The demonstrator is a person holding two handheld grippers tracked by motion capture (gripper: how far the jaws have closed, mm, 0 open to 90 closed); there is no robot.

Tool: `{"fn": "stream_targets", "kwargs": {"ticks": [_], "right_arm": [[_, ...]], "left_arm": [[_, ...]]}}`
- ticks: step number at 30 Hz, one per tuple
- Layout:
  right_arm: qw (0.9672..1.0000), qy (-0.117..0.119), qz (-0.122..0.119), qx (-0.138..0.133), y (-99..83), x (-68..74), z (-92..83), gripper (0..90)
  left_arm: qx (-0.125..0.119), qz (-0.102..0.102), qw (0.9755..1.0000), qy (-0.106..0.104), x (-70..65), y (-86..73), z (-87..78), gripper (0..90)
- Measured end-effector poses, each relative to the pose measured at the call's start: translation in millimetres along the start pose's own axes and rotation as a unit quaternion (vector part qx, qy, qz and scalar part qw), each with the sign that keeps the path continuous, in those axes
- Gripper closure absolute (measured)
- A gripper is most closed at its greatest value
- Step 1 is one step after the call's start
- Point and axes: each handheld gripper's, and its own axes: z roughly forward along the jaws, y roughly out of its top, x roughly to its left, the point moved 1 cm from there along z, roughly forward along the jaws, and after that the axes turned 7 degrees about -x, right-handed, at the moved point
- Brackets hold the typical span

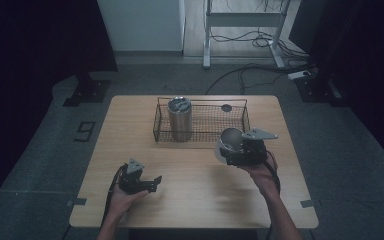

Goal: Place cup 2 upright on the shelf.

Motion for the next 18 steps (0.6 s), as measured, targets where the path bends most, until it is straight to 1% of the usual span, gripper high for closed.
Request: {"fn": "stream_targets", "kwargs": {"ticks": [3, 6, 18], "right_arm": [[1.0000, 0.003, -0.002, -0.002, 2.9, -1.2, 0.0, 7.4], [1.0000, 0.007, 0.004, -0.003, 4.2, -3.6, 0.9, 7.4], [1.0000, -0.006, 0.005, -0.003, 14.4, -9.1, 5.1, 7.4]], "left_arm": [[0.002, 0.000, 1.0000, 0.001, 0.0, -0.1, 0.2, 10.0], [0.004, -0.003, 1.0000, 0.005, 0.7, -0.5, 0.6, 10.8], [0.006, -0.006, 0.9999, 0.005, 1.4, -0.8, 1.2, 10.8]]}}
